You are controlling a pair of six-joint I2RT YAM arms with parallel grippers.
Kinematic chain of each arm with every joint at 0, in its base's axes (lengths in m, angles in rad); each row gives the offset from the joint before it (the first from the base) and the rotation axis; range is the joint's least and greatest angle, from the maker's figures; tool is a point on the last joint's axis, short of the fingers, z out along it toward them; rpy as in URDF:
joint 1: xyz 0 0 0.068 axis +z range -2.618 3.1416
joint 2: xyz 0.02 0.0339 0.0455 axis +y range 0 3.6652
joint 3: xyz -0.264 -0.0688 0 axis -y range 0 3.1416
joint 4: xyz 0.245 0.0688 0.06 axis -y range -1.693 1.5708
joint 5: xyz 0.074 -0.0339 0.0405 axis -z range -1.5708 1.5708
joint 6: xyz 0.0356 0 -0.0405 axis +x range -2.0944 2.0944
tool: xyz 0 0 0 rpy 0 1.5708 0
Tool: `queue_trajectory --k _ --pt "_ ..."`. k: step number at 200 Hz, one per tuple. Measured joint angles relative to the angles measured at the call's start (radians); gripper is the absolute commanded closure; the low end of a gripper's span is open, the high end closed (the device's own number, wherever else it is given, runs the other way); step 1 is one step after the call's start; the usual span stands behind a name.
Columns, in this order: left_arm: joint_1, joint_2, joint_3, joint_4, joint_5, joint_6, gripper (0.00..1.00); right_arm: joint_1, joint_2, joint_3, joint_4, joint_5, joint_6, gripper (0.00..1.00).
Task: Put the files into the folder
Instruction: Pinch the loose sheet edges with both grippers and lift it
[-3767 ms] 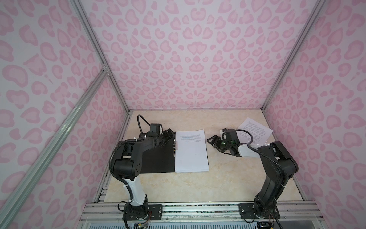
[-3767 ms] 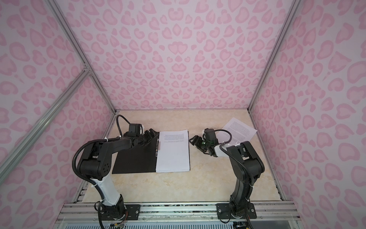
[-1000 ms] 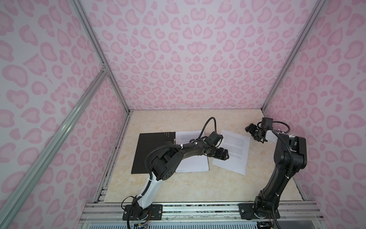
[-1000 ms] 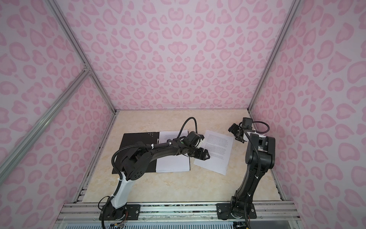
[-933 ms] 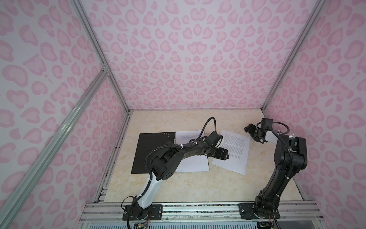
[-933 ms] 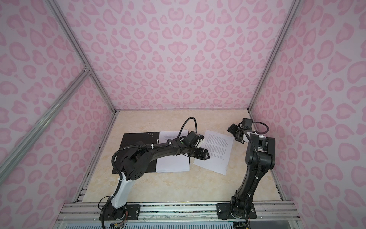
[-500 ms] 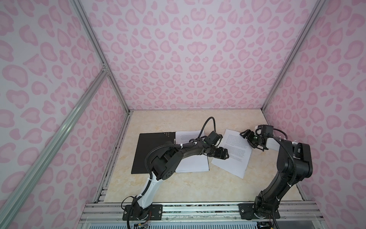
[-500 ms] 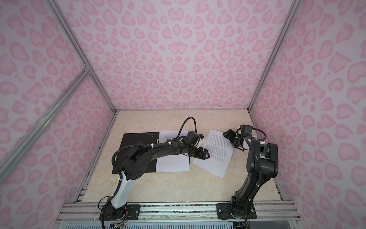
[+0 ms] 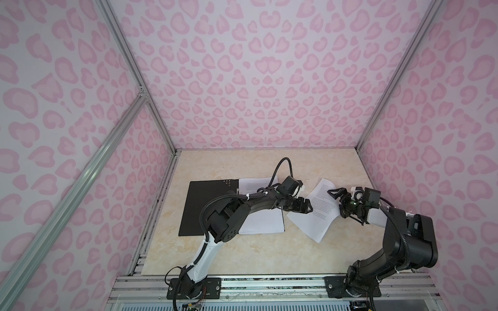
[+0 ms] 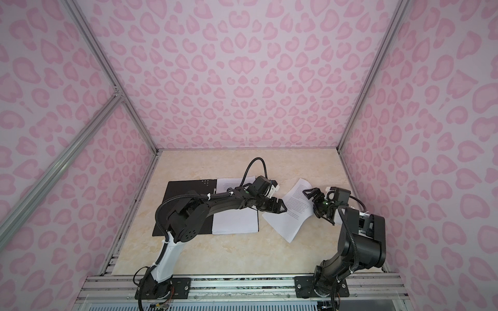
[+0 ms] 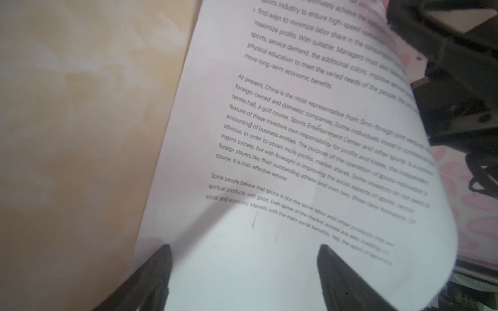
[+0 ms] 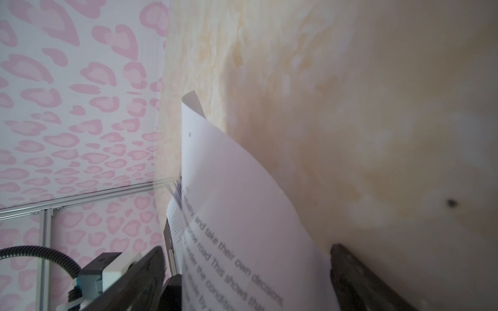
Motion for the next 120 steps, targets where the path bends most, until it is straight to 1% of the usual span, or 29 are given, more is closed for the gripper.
queue_trajectory --k 34,60,89,120 --pt "0.003 0.014 0.009 0.027 0.011 -0.008 0.13 -0.002 -0.076 -0.066 0.000 -0.020 0.082 0.03" --pt "0.006 0.026 0.019 0.034 0.020 -0.015 0.13 -0.002 -0.156 -0.061 -0.031 -0.025 0.127 0.03" --pt "0.008 0.032 0.025 0.042 0.024 -0.021 0.13 0.012 -0.254 -0.043 -0.069 -0.013 0.148 0.03" --pt "0.008 0.039 0.031 0.051 0.026 -0.025 0.14 0.042 -0.314 -0.068 -0.098 0.008 0.191 0.03"
